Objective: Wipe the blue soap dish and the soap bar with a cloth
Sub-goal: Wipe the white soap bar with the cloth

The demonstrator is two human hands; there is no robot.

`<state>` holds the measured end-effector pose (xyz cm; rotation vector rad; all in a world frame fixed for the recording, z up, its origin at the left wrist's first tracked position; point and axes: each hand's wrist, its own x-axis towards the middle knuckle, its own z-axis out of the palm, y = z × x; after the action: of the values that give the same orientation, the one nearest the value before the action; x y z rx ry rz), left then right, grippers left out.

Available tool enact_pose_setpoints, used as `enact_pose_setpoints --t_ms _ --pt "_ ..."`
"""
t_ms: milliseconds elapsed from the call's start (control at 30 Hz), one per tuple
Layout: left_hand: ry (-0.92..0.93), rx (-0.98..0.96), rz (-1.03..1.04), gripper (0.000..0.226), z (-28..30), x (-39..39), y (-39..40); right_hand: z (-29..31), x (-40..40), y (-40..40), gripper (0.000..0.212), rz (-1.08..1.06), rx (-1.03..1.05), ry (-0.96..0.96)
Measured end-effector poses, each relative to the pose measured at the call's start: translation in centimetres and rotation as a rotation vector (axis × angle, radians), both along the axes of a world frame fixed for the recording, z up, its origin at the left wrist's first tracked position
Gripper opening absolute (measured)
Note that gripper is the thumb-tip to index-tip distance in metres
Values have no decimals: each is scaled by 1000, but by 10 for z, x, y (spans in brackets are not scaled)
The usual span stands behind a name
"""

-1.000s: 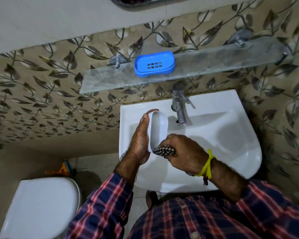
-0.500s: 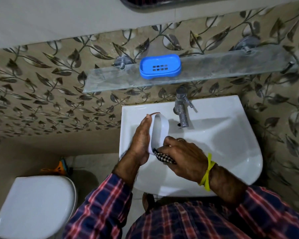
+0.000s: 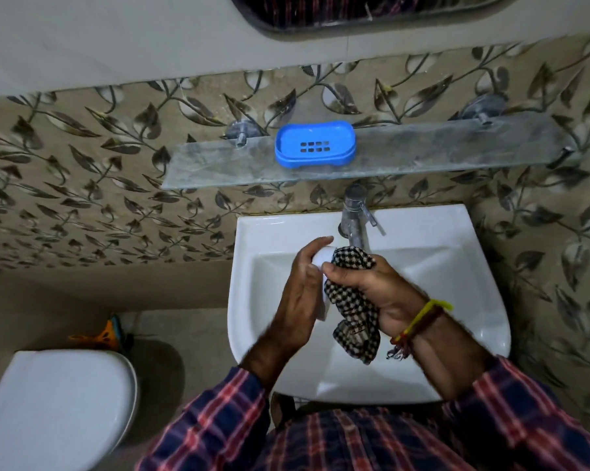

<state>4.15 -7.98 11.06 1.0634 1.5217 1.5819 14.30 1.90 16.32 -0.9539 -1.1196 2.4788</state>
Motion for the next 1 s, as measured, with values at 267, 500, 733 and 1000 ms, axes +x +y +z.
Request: enact_pose_setpoints --t_ms 267,500,733,1000 --pt "-304 8 106 46 -1 -2 16 -1 0 2 12 12 144 11" --pt "-218 -67 192 49 9 -19 28 -6 -9 -14 16 20 327 -141" --pt "-357 -141 114 46 11 -12 30 0 -6 -7 17 -18 305 -136" --pt "-279 -178 181 47 16 -25 32 -4 -3 -12 7 31 311 -166"
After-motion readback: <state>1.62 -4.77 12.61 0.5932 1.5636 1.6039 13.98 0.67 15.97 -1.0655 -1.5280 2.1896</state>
